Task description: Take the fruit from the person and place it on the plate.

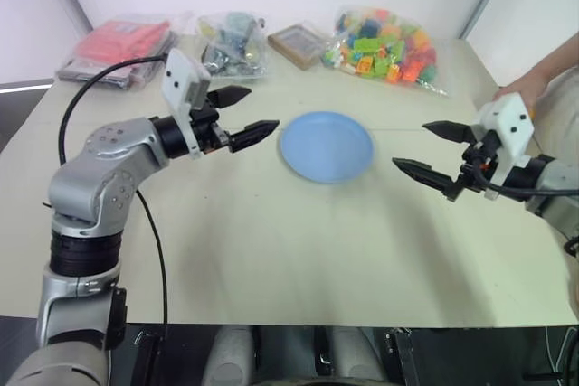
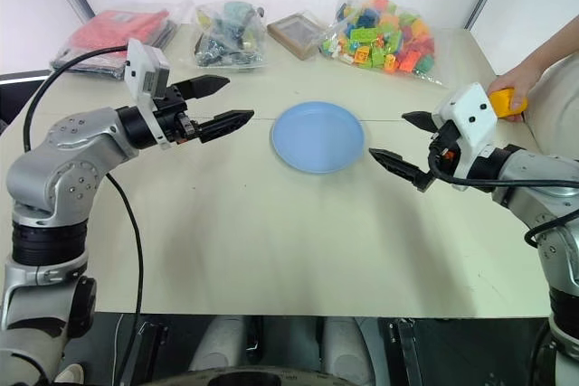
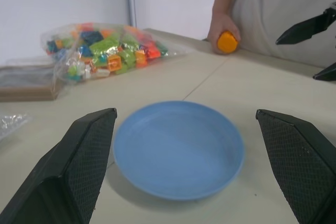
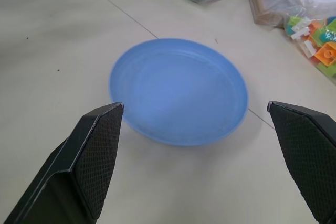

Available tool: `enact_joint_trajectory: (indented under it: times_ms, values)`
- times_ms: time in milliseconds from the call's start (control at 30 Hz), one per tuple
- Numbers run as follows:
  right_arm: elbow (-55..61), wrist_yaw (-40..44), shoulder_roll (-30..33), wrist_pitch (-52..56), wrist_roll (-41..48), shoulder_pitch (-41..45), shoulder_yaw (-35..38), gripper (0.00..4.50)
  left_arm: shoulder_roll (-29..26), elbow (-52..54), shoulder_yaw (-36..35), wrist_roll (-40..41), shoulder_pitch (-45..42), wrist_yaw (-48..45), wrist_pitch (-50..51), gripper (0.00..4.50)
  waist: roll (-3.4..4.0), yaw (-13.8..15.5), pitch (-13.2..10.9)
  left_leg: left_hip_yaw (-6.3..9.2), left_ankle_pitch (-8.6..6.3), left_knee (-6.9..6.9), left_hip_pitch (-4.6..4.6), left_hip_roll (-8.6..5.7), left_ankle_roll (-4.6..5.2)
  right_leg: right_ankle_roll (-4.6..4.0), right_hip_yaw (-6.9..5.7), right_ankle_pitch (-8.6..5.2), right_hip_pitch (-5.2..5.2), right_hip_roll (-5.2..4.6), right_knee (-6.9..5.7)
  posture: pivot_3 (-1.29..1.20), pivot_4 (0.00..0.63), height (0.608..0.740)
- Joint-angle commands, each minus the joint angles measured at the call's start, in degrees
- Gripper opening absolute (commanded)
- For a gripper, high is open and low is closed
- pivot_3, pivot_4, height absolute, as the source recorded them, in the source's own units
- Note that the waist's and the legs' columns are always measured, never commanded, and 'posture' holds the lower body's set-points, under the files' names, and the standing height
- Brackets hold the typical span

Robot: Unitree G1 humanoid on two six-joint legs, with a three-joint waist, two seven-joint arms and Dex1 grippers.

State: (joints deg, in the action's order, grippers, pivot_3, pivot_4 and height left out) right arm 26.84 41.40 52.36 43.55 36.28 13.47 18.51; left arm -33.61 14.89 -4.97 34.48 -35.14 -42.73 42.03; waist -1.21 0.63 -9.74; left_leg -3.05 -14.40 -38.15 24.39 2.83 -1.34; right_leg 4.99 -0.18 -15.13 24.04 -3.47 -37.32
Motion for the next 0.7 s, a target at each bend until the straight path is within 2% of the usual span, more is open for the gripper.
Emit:
enact_joint_trajectory:
  times_ms: [33,700]
  values:
    - [1.61,0.21,1.05,0.04,0.62,0.20,2.15,4.50,-0.60,2.69,-1.19,1.05,0.32,0.28,0.04,4.46,0.00,0.00,0.00,0.00,0.00,0.00,0.00,0.00,0.00,0.00,0.00,0.00,0.00,0.00,0.00,0.00,0.150,0.731]
    - [2.35,0.74,1.85,1.76,1.03,-0.23,3.01,4.50,-0.13,3.59,-1.58,2.14,1.11,2.17,0.85,4.46,0.00,0.03,0.00,0.00,0.00,0.00,0.00,0.00,0.00,0.00,0.00,0.00,0.00,-0.01,0.00,0.00,0.150,0.731]
